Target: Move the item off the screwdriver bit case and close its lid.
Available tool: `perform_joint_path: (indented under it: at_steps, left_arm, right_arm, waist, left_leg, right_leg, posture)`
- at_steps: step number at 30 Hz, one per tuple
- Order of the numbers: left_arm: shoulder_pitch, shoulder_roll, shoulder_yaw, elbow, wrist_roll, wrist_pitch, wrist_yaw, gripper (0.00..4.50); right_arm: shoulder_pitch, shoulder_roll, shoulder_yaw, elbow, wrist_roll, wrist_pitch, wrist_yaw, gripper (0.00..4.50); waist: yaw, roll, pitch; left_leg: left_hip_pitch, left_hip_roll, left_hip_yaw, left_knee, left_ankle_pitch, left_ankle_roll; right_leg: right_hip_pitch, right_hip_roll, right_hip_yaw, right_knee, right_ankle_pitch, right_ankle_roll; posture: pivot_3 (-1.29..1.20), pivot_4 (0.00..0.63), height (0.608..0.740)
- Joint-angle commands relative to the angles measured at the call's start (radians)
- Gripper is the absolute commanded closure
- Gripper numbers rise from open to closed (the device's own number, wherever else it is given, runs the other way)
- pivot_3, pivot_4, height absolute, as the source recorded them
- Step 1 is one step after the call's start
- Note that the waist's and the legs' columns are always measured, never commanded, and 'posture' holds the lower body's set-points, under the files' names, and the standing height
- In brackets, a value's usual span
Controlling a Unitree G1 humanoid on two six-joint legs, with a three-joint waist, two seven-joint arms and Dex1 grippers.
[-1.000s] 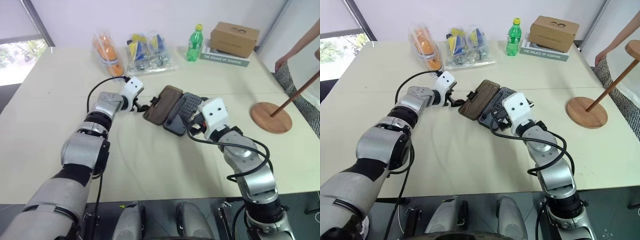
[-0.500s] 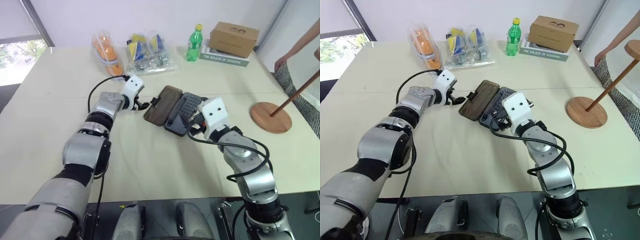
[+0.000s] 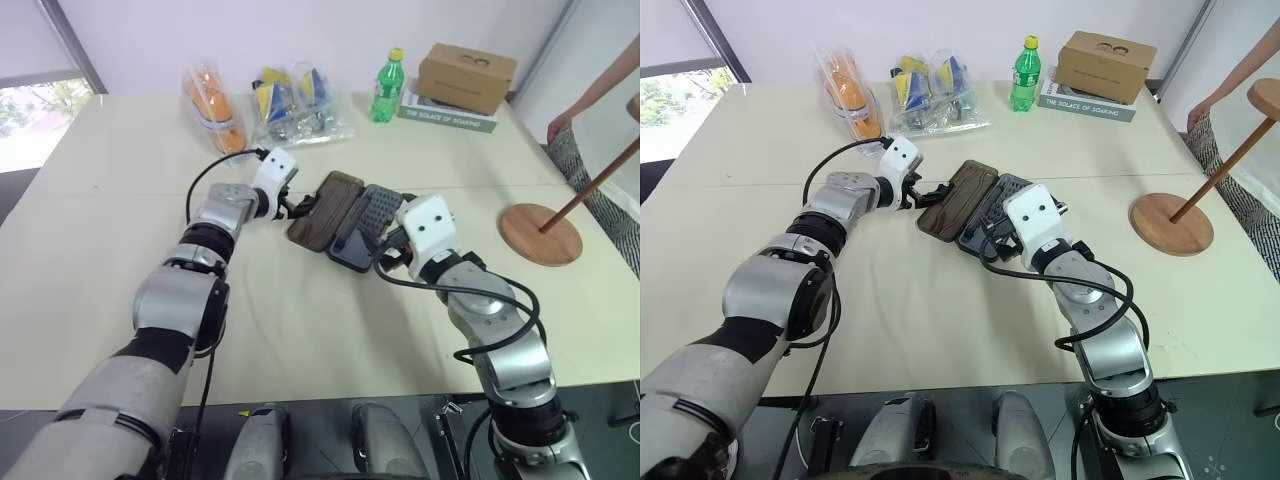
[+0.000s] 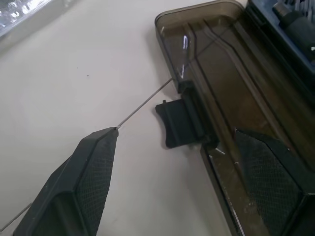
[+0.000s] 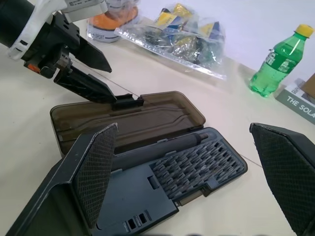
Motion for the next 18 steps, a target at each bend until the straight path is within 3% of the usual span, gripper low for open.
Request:
perform_joint_path:
  at_steps: [1,8,11,17,18]
  left_arm:
    - [0.001,0.011,-0.029,-0.036,0.021,0.03,0.003,0.59]
    - [0.031,0.012,-0.054,-0.047,0.039,0.09,0.019,0.59]
    - [0.038,0.01,-0.051,-0.049,0.039,0.127,0.038,1.47]
    - [0.049,0.016,-0.049,-0.065,0.032,0.178,0.042,4.41]
    - [0.051,0.018,-0.05,-0.07,0.03,0.185,0.041,4.46]
  right_arm:
    - [-0.012,-0.004,-0.003,-0.025,-0.007,-0.017,0.004,0.0]
    - [-0.01,-0.001,0.001,-0.025,-0.009,-0.017,0.006,0.0]
    - [-0.011,-0.002,0.002,-0.025,-0.008,-0.016,0.008,0.0]
    - [-0.007,-0.005,0.002,-0.029,-0.01,-0.012,0.01,0.0]
    - [-0.007,-0.005,0.002,-0.029,-0.01,-0.012,0.01,0.0]
  waist:
    - [0.0,0.0,0.0]
    - [0.001,0.0,0.0]
    - [0.001,0.0,0.0]
    - [-0.009,0.0,0.0]
    - [-0.009,0.0,0.0]
  left_leg:
    - [0.0,0.0,0.0,0.0,0.0,0.0]
    - [0.0,0.0,0.0,0.0,0.0,0.0]
    - [0.0,0.0,0.0,0.0,0.0,0.0]
    - [0.002,0.0,0.0,0.0,0.0,0.0]
    - [0.002,0.0,0.0,0.0,0.0,0.0]
  right_leg:
    - [0.0,0.0,0.0,0.0,0.0,0.0]
    - [0.0,0.0,0.0,0.0,0.0,0.0]
    - [0.0,0.0,0.0,0.0,0.0,0.0]
    - [0.001,0.0,0.0,0.001,0.0,0.0]
    - [0.0,0.001,0.001,0.002,0.0,0.0]
  posture:
    - [0.0,0.15,0.74]
    - [0.0,0.15,0.74]
    - [0.0,0.15,0.74]
    - [0.0,0.15,0.74]
    - [0.0,0.15,0.74]
